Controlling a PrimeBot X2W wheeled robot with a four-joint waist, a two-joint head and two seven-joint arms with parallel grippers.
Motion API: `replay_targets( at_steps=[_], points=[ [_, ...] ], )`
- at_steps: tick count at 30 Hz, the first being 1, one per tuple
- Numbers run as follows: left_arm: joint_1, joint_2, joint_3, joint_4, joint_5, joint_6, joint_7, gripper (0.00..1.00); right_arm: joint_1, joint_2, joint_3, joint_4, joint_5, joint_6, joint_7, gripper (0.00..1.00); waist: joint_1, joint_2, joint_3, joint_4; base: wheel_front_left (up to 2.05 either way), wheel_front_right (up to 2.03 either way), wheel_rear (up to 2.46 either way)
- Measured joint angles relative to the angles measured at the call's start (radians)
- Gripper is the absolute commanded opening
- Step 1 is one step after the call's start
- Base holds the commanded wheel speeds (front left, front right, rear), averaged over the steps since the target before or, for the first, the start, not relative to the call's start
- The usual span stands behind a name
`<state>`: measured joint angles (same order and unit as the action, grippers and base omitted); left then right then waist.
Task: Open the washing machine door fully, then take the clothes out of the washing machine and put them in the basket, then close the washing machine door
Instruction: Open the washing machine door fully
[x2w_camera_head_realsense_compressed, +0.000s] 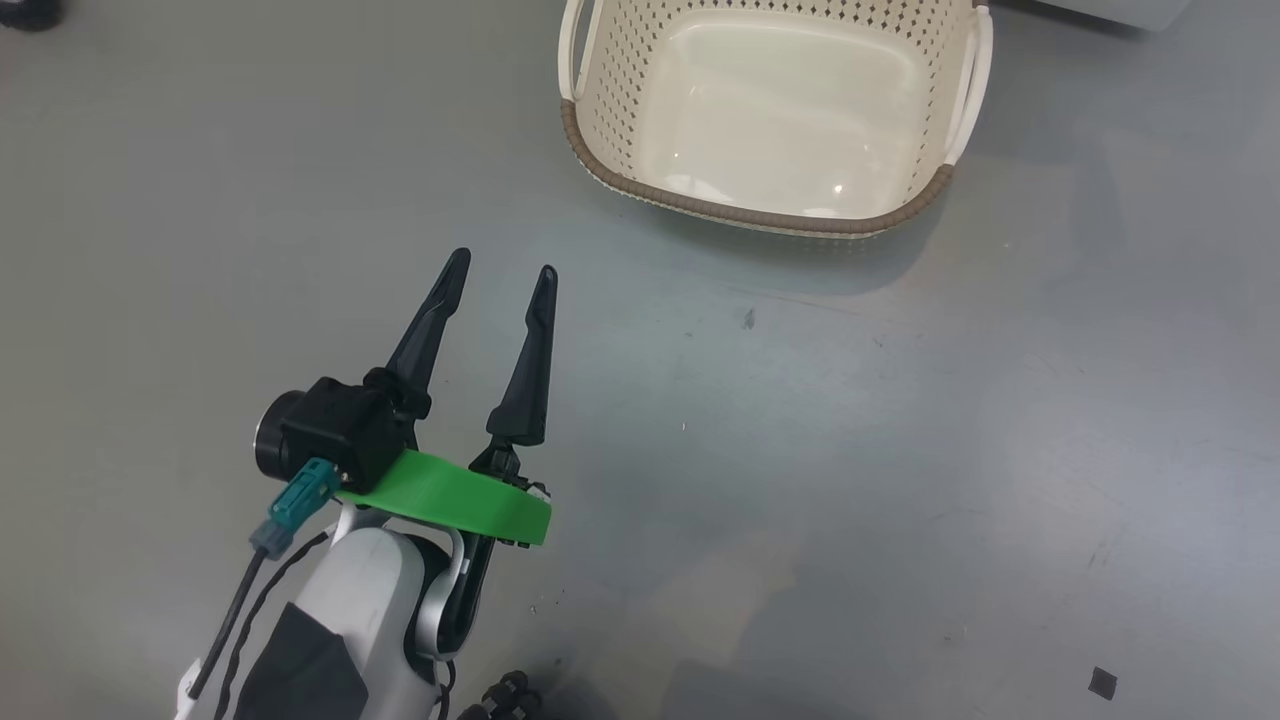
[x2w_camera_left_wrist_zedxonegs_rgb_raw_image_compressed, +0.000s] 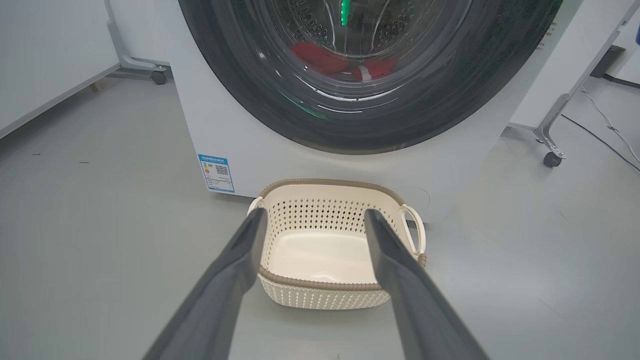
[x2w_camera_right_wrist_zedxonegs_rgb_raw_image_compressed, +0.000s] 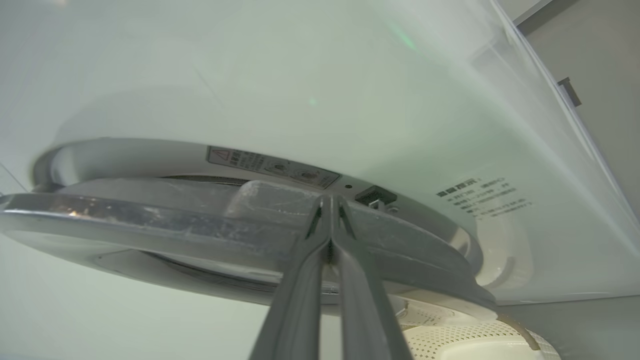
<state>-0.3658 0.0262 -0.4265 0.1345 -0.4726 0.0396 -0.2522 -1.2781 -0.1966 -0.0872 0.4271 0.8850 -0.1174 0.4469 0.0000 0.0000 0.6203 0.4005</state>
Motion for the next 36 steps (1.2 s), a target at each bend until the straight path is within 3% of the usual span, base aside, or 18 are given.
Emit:
replay_targets(
  at_steps=[14, 36],
  points=[
    [-0.006, -0.001, -0.005, 0.0, -0.003, 0.017, 0.0, 1.0, -0.102, 0.008, -0.05, 0.115, 0.044, -0.009, 0.034, 0.0, 0.0, 0.0, 0.012, 0.026, 0.0, 0.0, 0.0],
    [-0.014, -0.001, -0.016, 0.02, -0.013, 0.026, 0.0, 1.0, -0.152, -0.002, -0.115, 0.256, 0.129, -0.009, 0.173, 0.0, 0.0, 0.0, -0.011, 0.017, 0.0, 0.0, 0.0]
  ],
)
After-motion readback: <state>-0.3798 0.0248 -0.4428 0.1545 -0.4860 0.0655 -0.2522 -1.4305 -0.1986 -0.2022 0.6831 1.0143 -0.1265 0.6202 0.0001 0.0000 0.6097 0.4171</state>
